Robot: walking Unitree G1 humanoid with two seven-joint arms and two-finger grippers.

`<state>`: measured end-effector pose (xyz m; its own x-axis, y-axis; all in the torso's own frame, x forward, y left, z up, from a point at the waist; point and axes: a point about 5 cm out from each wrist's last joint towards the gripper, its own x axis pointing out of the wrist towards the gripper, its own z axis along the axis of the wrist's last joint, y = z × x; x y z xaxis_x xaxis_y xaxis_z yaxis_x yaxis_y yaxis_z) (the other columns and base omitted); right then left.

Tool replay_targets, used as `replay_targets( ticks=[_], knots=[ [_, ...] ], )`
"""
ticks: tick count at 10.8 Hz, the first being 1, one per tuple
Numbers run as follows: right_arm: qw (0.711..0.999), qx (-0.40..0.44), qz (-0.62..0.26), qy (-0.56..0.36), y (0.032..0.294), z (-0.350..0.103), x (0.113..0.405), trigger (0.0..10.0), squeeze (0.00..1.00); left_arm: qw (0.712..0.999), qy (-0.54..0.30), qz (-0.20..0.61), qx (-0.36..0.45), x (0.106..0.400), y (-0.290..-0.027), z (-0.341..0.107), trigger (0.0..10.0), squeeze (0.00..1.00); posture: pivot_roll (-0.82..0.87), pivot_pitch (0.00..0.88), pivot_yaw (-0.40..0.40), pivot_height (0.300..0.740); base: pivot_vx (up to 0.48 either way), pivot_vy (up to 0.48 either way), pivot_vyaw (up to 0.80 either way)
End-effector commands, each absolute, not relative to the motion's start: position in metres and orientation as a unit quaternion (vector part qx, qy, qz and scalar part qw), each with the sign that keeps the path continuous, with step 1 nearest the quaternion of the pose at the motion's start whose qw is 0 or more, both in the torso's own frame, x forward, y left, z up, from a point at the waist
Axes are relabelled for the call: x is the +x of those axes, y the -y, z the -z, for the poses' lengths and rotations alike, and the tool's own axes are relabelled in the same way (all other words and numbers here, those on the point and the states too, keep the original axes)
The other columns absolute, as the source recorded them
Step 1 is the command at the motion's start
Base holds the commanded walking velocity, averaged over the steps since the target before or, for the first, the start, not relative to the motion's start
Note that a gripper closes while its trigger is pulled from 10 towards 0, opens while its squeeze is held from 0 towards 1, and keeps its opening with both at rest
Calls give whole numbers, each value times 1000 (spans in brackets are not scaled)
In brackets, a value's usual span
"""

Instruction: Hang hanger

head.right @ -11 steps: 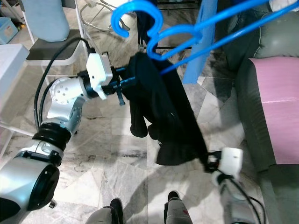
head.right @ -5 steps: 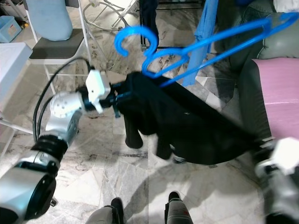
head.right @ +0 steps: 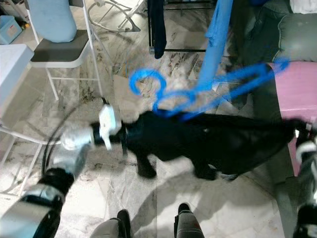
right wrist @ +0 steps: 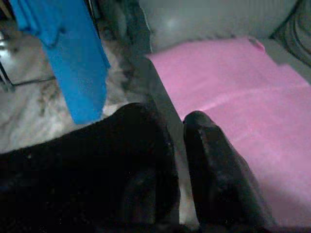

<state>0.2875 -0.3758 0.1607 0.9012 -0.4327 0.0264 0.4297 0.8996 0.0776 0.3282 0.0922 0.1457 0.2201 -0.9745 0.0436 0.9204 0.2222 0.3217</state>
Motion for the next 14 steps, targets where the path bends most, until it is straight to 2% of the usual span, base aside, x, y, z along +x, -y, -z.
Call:
replay_targets(
  ticks=[1, 3, 8, 10, 14],
  knots=[
    [968, 38, 246, 31, 383, -170, 284, 0, 0, 775, 95, 616, 104, 323, -99, -132, 0, 0, -254, 293, 91, 740, 0, 0, 0],
    [970, 39, 237, 37, 377, -177, 288, 0, 0, 773, 49, 626, 91, 315, -100, -110, 0, 0, -262, 289, 91, 740, 0, 0, 0],
    [974, 38, 217, 58, 362, -195, 295, 0, 0, 758, -37, 638, 134, 298, -102, -70, 0, 0, -277, 282, 97, 740, 0, 0, 0],
    [978, 30, 194, 67, 348, -203, 301, 0, 0, 769, -60, 617, 156, 297, -101, -59, 0, 0, -282, 279, 98, 740, 0, 0, 0],
    [983, 16, 173, 58, 336, -203, 303, 0, 0, 808, -101, 518, 263, 306, -103, -44, 0, 0, -294, 274, 95, 740, 0, 0, 0]
  ],
)
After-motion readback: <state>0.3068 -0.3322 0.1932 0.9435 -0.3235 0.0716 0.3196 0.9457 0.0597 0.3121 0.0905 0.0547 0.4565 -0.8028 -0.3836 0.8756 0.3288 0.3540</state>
